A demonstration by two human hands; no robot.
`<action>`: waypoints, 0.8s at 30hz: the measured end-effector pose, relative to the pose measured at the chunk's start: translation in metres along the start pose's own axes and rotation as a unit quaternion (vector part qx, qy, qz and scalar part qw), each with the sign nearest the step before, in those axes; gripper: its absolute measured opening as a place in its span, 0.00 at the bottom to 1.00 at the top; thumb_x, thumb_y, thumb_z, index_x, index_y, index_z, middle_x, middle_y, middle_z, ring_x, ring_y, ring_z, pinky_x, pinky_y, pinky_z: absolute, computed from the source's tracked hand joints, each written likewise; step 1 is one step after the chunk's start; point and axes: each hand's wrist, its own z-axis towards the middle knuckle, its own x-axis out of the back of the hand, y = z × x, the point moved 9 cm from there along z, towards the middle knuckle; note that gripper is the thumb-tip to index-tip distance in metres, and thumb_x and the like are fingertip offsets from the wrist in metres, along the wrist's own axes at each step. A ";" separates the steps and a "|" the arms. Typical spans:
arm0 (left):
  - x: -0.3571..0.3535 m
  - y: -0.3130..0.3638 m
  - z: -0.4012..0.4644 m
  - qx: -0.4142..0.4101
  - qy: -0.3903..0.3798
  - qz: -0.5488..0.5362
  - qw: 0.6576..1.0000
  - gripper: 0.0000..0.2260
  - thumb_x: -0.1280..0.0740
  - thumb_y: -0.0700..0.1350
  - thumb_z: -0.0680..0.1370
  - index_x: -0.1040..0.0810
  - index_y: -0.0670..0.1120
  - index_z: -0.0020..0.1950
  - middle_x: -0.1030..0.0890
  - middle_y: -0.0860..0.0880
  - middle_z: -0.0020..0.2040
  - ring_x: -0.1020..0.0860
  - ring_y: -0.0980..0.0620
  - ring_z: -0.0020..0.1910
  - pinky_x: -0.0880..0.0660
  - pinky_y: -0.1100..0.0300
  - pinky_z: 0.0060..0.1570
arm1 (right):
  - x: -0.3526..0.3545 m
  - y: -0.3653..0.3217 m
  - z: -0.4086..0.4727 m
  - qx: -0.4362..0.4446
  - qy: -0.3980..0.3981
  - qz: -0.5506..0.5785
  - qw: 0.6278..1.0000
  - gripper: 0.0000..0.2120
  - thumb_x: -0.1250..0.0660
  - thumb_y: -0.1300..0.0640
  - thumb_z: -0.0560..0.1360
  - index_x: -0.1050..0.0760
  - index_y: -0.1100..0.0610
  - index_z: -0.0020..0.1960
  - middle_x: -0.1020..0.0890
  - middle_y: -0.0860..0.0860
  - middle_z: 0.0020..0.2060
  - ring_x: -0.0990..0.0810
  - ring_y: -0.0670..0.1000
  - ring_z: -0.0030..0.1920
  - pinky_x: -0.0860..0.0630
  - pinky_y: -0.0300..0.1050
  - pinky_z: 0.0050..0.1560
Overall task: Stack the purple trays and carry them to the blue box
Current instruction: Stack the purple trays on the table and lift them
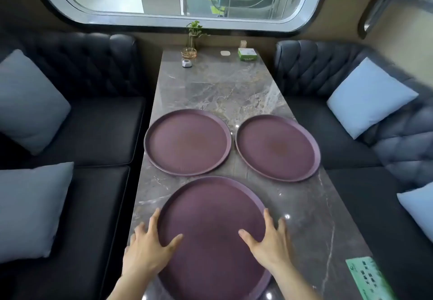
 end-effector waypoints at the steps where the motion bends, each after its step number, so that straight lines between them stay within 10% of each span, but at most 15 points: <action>1: -0.006 -0.004 0.003 0.006 -0.020 -0.019 1.000 0.47 0.40 0.76 0.64 0.53 0.63 0.78 0.31 0.45 0.71 0.30 0.44 0.69 0.27 0.48 0.60 | -0.005 0.004 0.003 -0.014 -0.013 0.016 1.000 0.53 0.38 0.23 0.65 0.53 0.43 0.81 0.41 0.59 0.78 0.39 0.61 0.78 0.36 0.61 0.74; 9: -0.011 -0.015 0.013 0.050 -0.006 -0.064 0.997 0.53 0.28 0.68 0.63 0.49 0.52 0.80 0.27 0.43 0.68 0.25 0.42 0.65 0.27 0.51 0.59 | -0.008 0.022 0.014 -0.101 0.003 0.037 0.994 0.54 0.26 0.32 0.66 0.44 0.58 0.80 0.29 0.58 0.71 0.28 0.60 0.71 0.27 0.55 0.66; 14: 0.015 -0.004 0.023 0.033 0.056 -0.082 0.994 0.45 0.21 0.59 0.60 0.32 0.47 0.72 0.28 0.47 0.65 0.24 0.44 0.61 0.26 0.51 0.57 | 0.015 0.015 0.011 -0.109 0.037 -0.013 0.993 0.37 0.25 0.35 0.67 0.26 0.58 0.67 0.24 0.54 0.62 0.20 0.57 0.61 0.23 0.50 0.56; 24: 0.102 0.027 0.061 0.023 0.175 -0.158 0.972 0.35 0.21 0.54 0.62 0.29 0.50 0.65 0.26 0.48 0.59 0.21 0.43 0.53 0.25 0.49 0.48 | 0.085 -0.073 0.039 -0.046 0.118 0.090 0.988 0.30 0.26 0.45 0.73 0.27 0.60 0.69 0.24 0.58 0.63 0.22 0.61 0.62 0.26 0.52 0.58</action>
